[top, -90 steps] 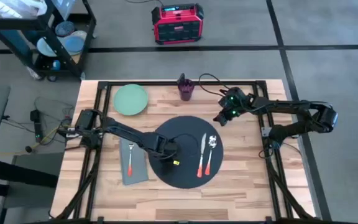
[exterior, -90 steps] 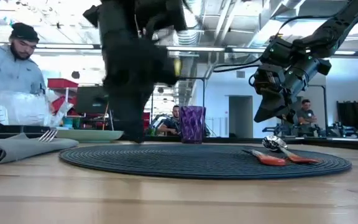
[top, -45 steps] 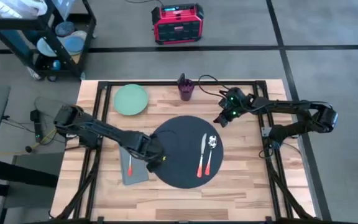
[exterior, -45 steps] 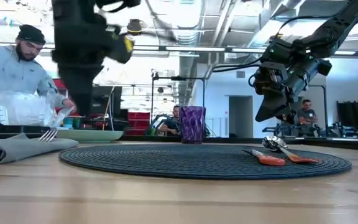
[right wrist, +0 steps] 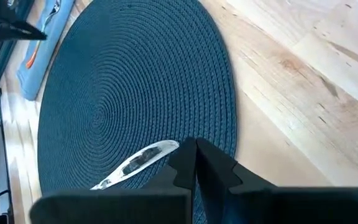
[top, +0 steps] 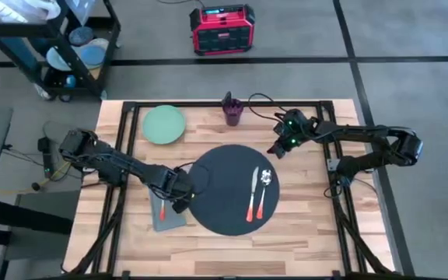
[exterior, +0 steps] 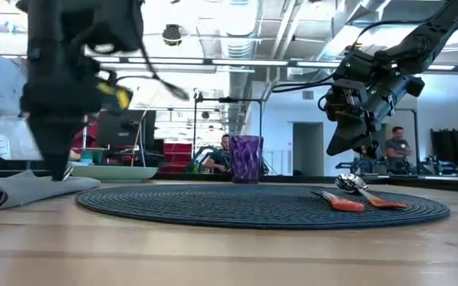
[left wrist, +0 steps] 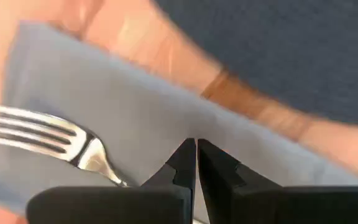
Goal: Set table place
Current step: Put the green plate on the table mat
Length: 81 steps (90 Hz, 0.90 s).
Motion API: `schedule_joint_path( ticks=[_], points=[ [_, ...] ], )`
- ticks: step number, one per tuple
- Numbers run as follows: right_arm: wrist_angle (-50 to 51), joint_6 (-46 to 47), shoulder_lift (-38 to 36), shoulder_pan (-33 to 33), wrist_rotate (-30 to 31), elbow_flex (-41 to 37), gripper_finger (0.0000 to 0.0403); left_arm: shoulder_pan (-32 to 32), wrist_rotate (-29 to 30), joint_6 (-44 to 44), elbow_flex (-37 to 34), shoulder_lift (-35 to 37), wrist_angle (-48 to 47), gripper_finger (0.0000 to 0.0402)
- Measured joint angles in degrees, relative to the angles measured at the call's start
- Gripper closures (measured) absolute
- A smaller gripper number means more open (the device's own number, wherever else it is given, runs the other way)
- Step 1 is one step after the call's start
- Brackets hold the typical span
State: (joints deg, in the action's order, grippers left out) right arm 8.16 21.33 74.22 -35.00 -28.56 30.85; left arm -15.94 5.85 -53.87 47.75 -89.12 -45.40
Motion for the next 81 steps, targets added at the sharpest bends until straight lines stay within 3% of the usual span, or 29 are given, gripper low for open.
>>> schedule_joint_path(
  ticks=[81],
  points=[
    [-0.4,-0.9,0.0,-0.8,0.0,0.0,0.0403,7.8,-4.3,20.2,-3.0,0.1,9.6,0.0402]
  ],
)
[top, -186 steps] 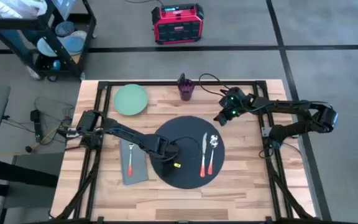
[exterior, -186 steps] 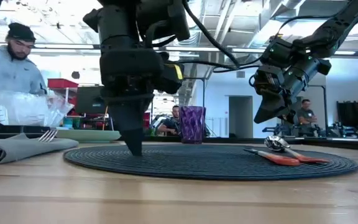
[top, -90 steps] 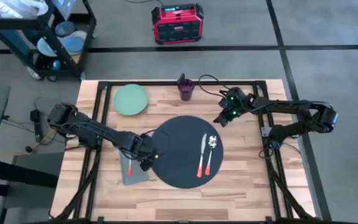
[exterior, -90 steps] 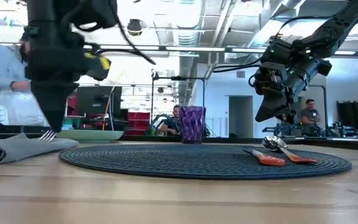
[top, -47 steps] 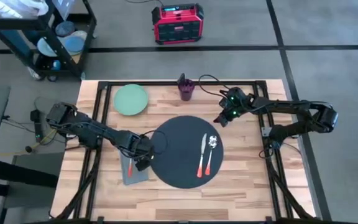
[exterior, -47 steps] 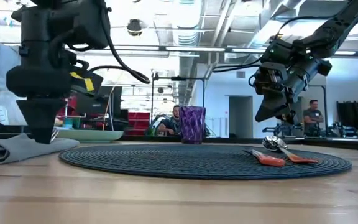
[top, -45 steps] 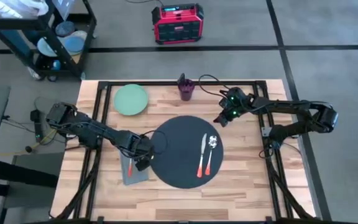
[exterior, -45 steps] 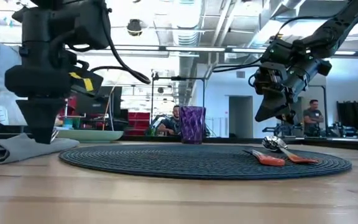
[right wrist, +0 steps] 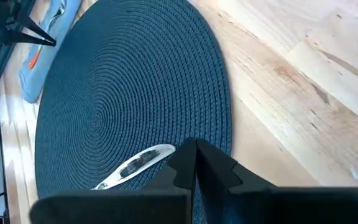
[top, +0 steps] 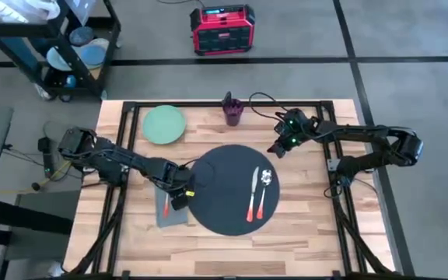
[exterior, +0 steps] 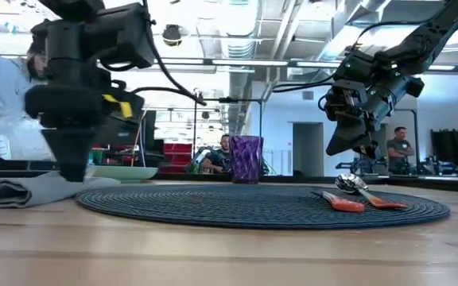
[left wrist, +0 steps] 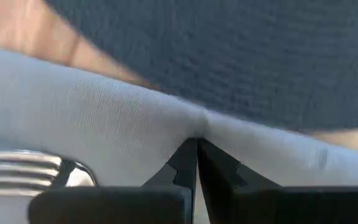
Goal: Set table place
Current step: Put the green plate on the table mat
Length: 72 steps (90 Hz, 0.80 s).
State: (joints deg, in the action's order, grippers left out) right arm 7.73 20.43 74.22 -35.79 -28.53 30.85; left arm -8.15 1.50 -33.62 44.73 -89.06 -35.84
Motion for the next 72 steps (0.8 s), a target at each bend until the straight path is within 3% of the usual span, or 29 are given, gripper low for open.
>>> schedule_joint_path(
  ticks=[19,37,52,72],
  points=[
    [0.0,-0.8,0.0,0.0,-0.1,0.0,0.0403,1.1,-1.3,-2.7,0.0,0.0,0.5,0.0402],
    [0.7,-2.3,0.0,0.0,-1.7,0.0,0.0403,0.2,-3.5,-14.4,-0.1,2.0,-4.4,0.0402],
    [0.5,-4.5,0.0,0.0,-3.1,0.0,0.0403,1.2,1.7,-17.4,3.0,10.2,-2.6,0.0401],
    [-0.3,-6.0,0.0,0.0,-3.1,0.0,0.0403,10.3,9.8,-16.6,4.9,19.9,-15.0,0.0402]
  ],
)
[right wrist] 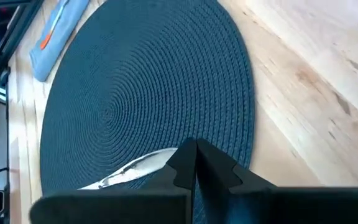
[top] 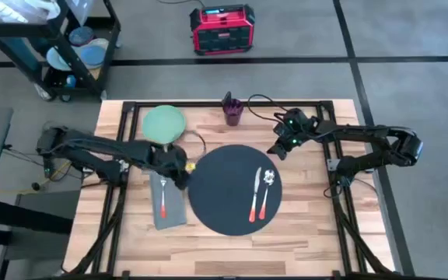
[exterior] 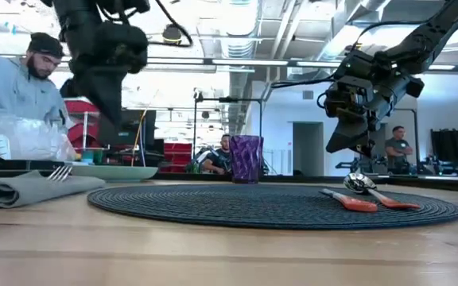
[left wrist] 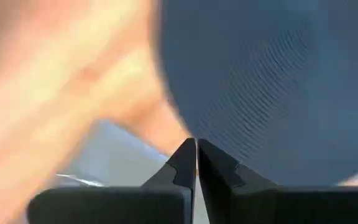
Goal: Set table place
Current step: Put the green plate on the table mat
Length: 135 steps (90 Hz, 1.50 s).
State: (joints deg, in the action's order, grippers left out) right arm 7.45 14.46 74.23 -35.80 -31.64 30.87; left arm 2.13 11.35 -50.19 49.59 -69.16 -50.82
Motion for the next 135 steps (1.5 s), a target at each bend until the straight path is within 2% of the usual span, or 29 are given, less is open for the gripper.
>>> schedule_joint_path(
  ticks=[6,13,30,37,43,62,78,105,112,124,130,135],
  points=[
    [-0.7,0.0,0.0,0.0,0.0,0.0,0.0403,4.6,3.2,0.5,-0.7,0.7,-3.2,0.0401],
    [-1.3,-0.2,0.0,0.0,0.0,0.0,0.0403,10.9,3.3,4.7,-1.8,1.1,0.4,0.0399],
    [-1.3,0.0,0.0,-0.1,-1.7,0.0,0.0384,23.6,-4.5,17.1,-2.9,-1.4,11.2,0.0367],
    [-1.2,0.5,0.0,-0.1,-1.9,0.0,0.0369,26.9,-7.8,20.3,-2.8,-2.4,12.5,0.0350],
    [-1.2,0.7,0.0,-0.1,-2.1,0.0,0.0355,28.6,-8.2,21.8,-2.8,-3.5,12.9,0.0335],
    [-1.0,2.2,0.0,-0.3,-2.1,0.0,0.0331,29.7,-8.4,26.6,-2.8,-6.7,14.7,0.0308],
    [-1.0,2.2,0.0,-0.9,-2.1,0.0,0.0330,29.7,-8.7,32.4,-2.8,-10.5,13.0,0.0305],
    [-1.0,2.5,0.0,-1.1,-2.1,0.0,0.0330,29.7,-6.7,36.7,-0.3,-18.5,11.5,0.0305],
    [-1.0,2.5,0.0,-1.1,-2.3,0.0,0.0330,29.7,-7.6,36.8,1.9,-20.2,9.8,0.0305],
    [-0.9,2.2,0.0,-1.1,-2.7,0.0,0.0330,28.6,-17.4,36.1,8.7,-20.7,8.7,0.0305],
    [-0.9,2.2,0.0,-1.3,-2.7,0.0,0.0330,27.4,-16.0,37.8,13.1,-20.7,5.1,0.0305],
    [-0.8,2.2,0.0,-1.6,-2.7,0.0,0.0330,26.6,-10.4,40.1,16.3,-20.6,2.0,0.0305]
  ],
)
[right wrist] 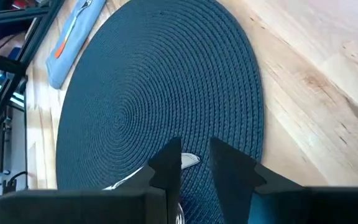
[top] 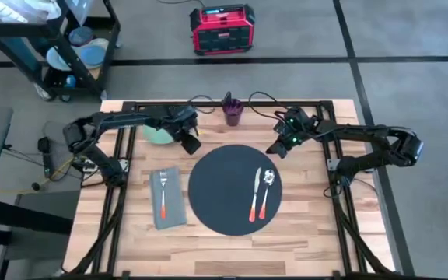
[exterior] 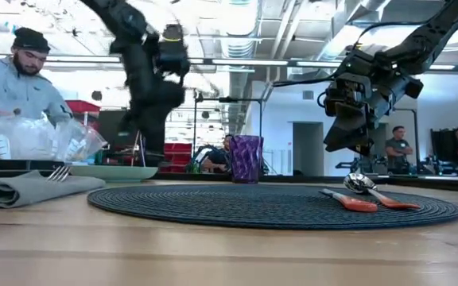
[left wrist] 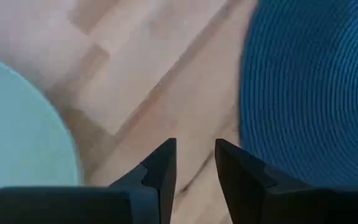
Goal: Set table place
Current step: Put the green plate on the table mat
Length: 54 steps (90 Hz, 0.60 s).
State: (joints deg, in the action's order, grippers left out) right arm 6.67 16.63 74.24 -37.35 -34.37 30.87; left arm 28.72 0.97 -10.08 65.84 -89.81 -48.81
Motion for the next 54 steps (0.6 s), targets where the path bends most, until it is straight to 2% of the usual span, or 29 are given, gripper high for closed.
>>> schedule_joint_path(
  ticks=[5,9,26,54],
  points=[
    [0.2,0.0,0.0,-0.3,0.0,0.0,0.0330,0.0,5.7,2.6,1.8,0.1,-1.3,0.0305],
    [0.4,0.0,0.0,-0.4,0.0,0.0,0.0330,0.8,7.5,4.1,2.3,0.0,-2.2,0.0305],
    [0.5,0.0,0.0,-0.7,0.0,0.0,0.0330,3.8,6.9,6.2,2.4,-3.6,-7.2,0.0305],
    [0.7,-0.1,0.0,-0.7,-0.1,0.0,0.0330,5.0,7.8,8.2,2.4,-8.9,-5.1,0.0305]
  ],
)
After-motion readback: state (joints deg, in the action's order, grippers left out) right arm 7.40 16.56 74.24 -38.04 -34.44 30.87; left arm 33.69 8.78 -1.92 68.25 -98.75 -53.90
